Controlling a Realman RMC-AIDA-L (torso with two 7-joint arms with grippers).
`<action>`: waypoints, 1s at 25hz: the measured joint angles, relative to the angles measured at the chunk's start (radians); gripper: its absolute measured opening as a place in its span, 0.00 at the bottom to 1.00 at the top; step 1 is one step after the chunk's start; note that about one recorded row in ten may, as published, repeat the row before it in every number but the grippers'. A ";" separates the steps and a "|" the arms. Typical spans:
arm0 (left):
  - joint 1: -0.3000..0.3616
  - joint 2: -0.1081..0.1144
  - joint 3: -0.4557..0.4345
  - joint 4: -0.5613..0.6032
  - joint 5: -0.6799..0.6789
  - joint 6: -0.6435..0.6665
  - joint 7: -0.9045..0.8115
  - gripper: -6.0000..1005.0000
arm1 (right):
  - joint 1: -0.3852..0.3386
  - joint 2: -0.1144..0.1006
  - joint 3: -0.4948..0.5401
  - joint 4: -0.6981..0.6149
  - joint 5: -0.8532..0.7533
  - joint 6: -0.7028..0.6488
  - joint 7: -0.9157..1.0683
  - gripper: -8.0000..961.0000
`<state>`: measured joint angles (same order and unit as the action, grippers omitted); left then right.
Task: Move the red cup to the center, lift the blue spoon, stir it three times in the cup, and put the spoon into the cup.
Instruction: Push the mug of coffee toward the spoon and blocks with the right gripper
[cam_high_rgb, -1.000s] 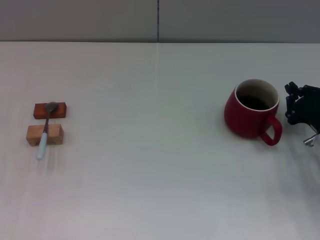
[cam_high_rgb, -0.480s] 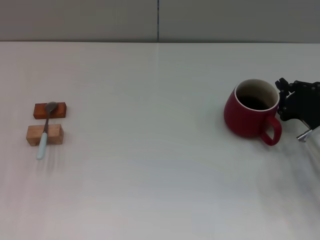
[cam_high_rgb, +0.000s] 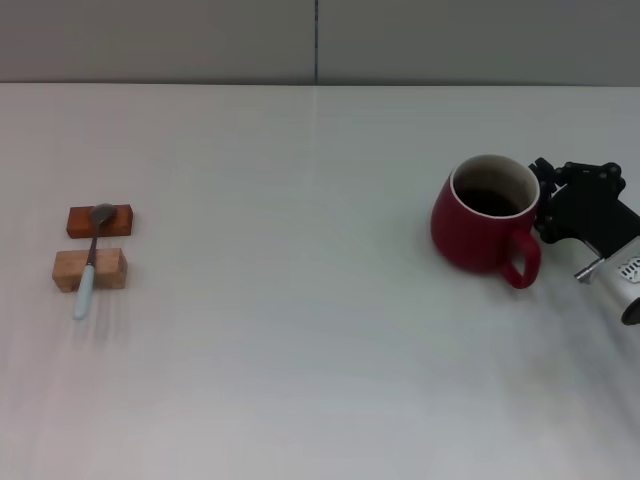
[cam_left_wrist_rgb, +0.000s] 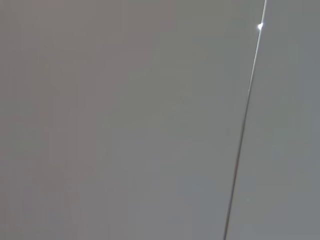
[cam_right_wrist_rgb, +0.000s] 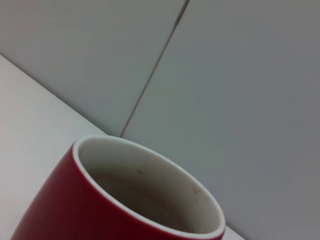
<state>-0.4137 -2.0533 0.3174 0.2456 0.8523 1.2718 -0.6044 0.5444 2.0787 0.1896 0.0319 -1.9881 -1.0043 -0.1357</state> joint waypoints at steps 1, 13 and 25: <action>0.000 0.000 0.000 0.000 0.000 0.000 0.000 0.82 | 0.000 0.000 0.000 0.000 0.000 0.000 0.000 0.05; -0.008 0.001 -0.003 0.000 -0.001 0.000 0.000 0.82 | 0.027 0.000 -0.041 0.034 0.000 0.002 0.001 0.05; -0.016 0.000 -0.003 0.000 -0.001 0.000 0.001 0.82 | 0.048 0.001 -0.036 0.074 0.000 0.001 0.002 0.05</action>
<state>-0.4295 -2.0537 0.3145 0.2454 0.8513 1.2717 -0.6032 0.5920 2.0801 0.1533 0.1057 -1.9877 -1.0029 -0.1335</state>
